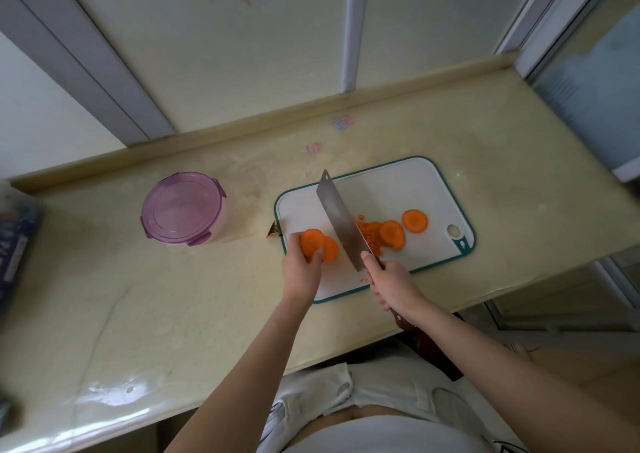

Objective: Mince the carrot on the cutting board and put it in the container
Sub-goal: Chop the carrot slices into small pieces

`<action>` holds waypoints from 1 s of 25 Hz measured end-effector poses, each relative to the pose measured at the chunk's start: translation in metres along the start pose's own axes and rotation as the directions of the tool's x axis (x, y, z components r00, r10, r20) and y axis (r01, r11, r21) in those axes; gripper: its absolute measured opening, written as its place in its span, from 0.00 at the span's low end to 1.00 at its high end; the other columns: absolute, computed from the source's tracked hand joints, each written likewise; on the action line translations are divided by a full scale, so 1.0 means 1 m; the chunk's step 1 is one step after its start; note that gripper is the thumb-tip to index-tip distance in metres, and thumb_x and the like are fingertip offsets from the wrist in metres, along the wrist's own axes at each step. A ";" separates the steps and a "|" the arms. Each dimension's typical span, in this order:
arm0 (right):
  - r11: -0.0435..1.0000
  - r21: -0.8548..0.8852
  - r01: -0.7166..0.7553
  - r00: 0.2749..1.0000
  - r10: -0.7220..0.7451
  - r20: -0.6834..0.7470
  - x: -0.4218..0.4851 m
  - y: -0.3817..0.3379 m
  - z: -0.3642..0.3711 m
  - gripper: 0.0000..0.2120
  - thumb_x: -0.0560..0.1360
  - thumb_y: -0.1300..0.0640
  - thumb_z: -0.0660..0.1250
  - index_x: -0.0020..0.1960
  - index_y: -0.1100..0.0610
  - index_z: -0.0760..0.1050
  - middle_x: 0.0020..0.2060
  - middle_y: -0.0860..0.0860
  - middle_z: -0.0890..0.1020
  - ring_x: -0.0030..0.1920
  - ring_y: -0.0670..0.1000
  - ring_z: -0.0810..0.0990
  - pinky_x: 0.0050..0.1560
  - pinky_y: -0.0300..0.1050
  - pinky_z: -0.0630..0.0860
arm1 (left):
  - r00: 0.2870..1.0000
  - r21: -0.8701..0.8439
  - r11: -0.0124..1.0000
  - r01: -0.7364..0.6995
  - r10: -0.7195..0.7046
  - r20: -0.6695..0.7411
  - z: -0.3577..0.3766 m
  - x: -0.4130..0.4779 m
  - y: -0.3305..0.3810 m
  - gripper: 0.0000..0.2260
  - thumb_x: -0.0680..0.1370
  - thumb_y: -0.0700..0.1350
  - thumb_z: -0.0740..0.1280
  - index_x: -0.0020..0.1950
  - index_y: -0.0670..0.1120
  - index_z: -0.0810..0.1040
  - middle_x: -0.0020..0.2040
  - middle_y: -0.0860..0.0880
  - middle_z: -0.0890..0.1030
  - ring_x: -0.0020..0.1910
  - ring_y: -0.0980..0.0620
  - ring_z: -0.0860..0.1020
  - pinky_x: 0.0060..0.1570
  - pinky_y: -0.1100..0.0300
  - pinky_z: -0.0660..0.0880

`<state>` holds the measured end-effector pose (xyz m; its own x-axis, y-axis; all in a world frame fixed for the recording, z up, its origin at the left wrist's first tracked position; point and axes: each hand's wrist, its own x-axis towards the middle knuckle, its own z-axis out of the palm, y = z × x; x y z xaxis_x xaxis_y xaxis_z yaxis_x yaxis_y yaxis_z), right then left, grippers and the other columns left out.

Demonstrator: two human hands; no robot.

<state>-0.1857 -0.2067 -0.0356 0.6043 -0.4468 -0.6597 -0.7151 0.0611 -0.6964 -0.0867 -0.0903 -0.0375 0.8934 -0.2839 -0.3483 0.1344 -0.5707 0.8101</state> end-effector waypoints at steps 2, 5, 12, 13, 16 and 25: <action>1.000 -0.012 0.001 1.000 -0.001 -0.016 0.002 -0.001 -0.002 0.23 0.80 0.42 0.56 0.32 0.55 0.64 0.22 0.48 0.65 0.20 0.47 0.62 0.22 0.38 0.60 | 0.997 0.053 0.998 0.043 -0.046 0.057 0.007 0.000 0.000 0.16 0.78 0.41 0.63 0.65 0.43 0.66 0.59 0.43 0.74 0.58 0.43 0.73 0.54 0.54 0.71; 1.000 -0.021 0.017 0.999 -0.018 -0.029 0.003 -0.002 -0.005 0.22 0.80 0.42 0.56 0.32 0.55 0.63 0.22 0.49 0.64 0.20 0.47 0.62 0.21 0.38 0.60 | 0.990 0.168 0.985 0.031 -0.054 0.129 0.014 0.001 -0.003 0.21 0.78 0.39 0.62 0.71 0.44 0.63 0.67 0.42 0.70 0.64 0.44 0.69 0.62 0.55 0.67; 0.977 -0.189 0.096 0.994 -0.102 -0.026 -0.005 0.005 0.002 0.24 0.80 0.43 0.56 0.30 0.55 0.64 0.22 0.48 0.66 0.22 0.46 0.65 0.27 0.40 0.62 | 0.984 0.293 0.953 -0.080 0.028 0.175 0.009 0.001 -0.015 0.26 0.77 0.37 0.63 0.74 0.43 0.60 0.68 0.43 0.65 0.67 0.45 0.66 0.66 0.57 0.64; 0.976 -0.196 0.097 0.995 -0.103 -0.019 -0.005 0.006 0.005 0.24 0.80 0.42 0.56 0.30 0.55 0.65 0.22 0.48 0.67 0.23 0.47 0.66 0.27 0.40 0.62 | 0.984 0.307 0.948 -0.087 0.034 0.174 0.009 0.002 -0.015 0.27 0.76 0.37 0.64 0.74 0.43 0.60 0.68 0.43 0.65 0.66 0.45 0.66 0.65 0.58 0.63; 0.972 -0.205 0.111 0.994 -0.107 0.030 -0.007 0.007 0.012 0.24 0.80 0.42 0.56 0.29 0.55 0.64 0.23 0.48 0.67 0.23 0.47 0.66 0.28 0.41 0.63 | 0.983 0.336 0.936 -0.106 0.047 0.178 0.009 0.004 -0.018 0.28 0.75 0.39 0.68 0.73 0.43 0.62 0.66 0.44 0.66 0.66 0.46 0.65 0.64 0.60 0.61; 0.966 -0.220 0.135 0.991 -0.130 0.038 -0.006 0.002 0.010 0.24 0.80 0.43 0.56 0.29 0.54 0.62 0.24 0.48 0.66 0.23 0.45 0.65 0.28 0.40 0.62 | 0.993 0.261 0.965 -0.019 -0.013 0.120 0.007 0.011 -0.020 0.21 0.75 0.43 0.68 0.67 0.43 0.68 0.63 0.43 0.69 0.62 0.45 0.70 0.61 0.56 0.68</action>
<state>-0.1868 -0.1950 -0.0361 0.7050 -0.4170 -0.5736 -0.6863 -0.1975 -0.7000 -0.0827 -0.0872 -0.0602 0.8336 -0.3668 -0.4131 0.0010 -0.7468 0.6651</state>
